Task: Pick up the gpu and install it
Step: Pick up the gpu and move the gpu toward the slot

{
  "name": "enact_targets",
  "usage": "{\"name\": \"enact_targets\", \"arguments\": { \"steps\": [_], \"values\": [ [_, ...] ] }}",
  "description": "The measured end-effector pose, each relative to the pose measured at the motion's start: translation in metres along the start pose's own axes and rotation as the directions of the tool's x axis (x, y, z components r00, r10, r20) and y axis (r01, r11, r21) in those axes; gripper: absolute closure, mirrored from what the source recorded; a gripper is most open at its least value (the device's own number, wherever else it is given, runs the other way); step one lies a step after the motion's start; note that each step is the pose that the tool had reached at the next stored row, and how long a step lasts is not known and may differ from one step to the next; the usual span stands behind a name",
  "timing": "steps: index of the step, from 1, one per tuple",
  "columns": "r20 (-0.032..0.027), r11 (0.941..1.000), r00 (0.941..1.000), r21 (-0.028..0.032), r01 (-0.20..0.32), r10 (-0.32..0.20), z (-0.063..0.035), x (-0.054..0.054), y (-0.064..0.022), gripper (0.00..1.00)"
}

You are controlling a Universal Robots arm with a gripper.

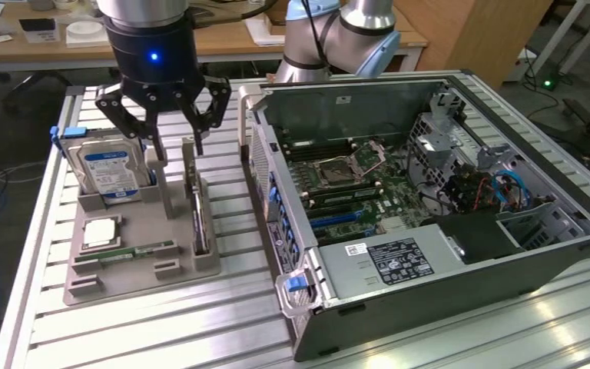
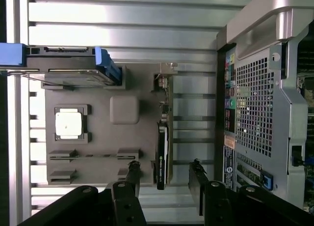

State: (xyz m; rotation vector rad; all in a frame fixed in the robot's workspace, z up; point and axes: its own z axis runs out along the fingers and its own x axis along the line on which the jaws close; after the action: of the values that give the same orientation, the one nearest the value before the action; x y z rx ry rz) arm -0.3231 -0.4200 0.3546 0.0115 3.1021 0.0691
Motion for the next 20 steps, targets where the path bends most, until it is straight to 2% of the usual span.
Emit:
{"name": "enact_targets", "arguments": {
  "steps": [7,12,20],
  "values": [
    [0.0042,1.0000,1.0000,0.0000,0.000,0.000,0.0058,0.000,-0.0003,0.47],
    [0.0111,1.0000,0.9999,0.0000,0.000,0.000,0.0093,0.000,-0.0005,0.47],
    [0.0182,1.0000,0.9998,-0.0001,0.001,-0.001,0.0143,0.001,-0.0007,0.47]
  ]
}}
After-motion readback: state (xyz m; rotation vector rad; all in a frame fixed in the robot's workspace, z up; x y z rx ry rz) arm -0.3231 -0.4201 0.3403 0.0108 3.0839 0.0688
